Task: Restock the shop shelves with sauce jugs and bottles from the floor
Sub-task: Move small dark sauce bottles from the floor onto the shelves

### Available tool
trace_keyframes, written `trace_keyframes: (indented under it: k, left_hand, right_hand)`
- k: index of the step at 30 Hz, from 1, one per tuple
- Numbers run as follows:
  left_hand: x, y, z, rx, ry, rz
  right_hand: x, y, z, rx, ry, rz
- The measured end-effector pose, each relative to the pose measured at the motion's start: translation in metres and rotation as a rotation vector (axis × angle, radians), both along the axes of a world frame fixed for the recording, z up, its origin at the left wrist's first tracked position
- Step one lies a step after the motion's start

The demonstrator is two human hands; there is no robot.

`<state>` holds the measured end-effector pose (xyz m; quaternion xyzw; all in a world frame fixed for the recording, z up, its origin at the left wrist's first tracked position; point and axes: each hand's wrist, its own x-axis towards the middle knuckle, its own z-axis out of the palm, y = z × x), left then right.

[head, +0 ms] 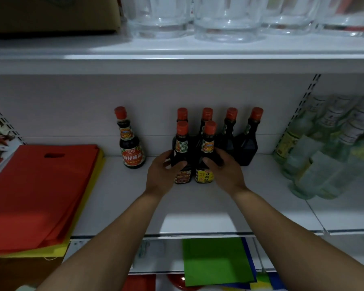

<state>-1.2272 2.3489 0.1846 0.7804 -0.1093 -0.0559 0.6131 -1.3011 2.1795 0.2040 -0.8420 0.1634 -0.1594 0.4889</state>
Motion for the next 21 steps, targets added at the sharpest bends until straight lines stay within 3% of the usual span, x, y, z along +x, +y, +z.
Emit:
trace_keyframes:
  k: [10,21]
  left_hand:
    - [-0.025,0.034,0.007,0.112,-0.019,0.015]
    - [-0.108,0.082,-0.029,0.075,0.057,-0.036]
  right_hand:
    - [-0.031,0.019,0.015,0.004,0.047,-0.186]
    - [-0.065,0.057,0.009,-0.047,0.061,-0.132]
